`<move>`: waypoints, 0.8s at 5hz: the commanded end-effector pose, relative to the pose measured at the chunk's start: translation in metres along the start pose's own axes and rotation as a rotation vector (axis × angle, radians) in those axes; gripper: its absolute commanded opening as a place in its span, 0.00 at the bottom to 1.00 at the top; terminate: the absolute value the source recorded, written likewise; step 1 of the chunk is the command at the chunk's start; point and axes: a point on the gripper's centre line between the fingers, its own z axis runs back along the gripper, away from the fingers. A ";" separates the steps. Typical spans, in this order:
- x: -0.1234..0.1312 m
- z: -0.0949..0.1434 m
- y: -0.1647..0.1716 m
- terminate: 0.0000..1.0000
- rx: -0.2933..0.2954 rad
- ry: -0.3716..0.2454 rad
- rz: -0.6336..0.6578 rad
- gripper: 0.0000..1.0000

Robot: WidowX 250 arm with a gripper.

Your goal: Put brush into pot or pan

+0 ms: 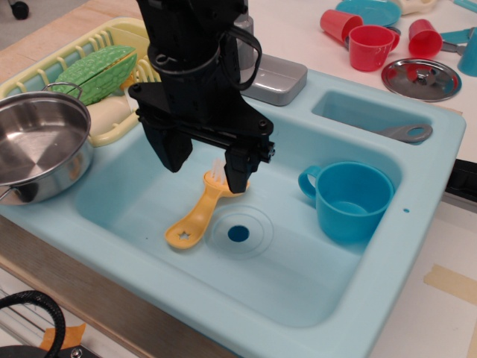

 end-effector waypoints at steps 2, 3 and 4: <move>0.007 -0.017 0.011 0.00 -0.034 0.028 0.028 1.00; 0.007 -0.034 0.019 0.00 -0.072 0.023 0.027 1.00; 0.008 -0.049 0.025 0.00 -0.112 0.027 0.023 1.00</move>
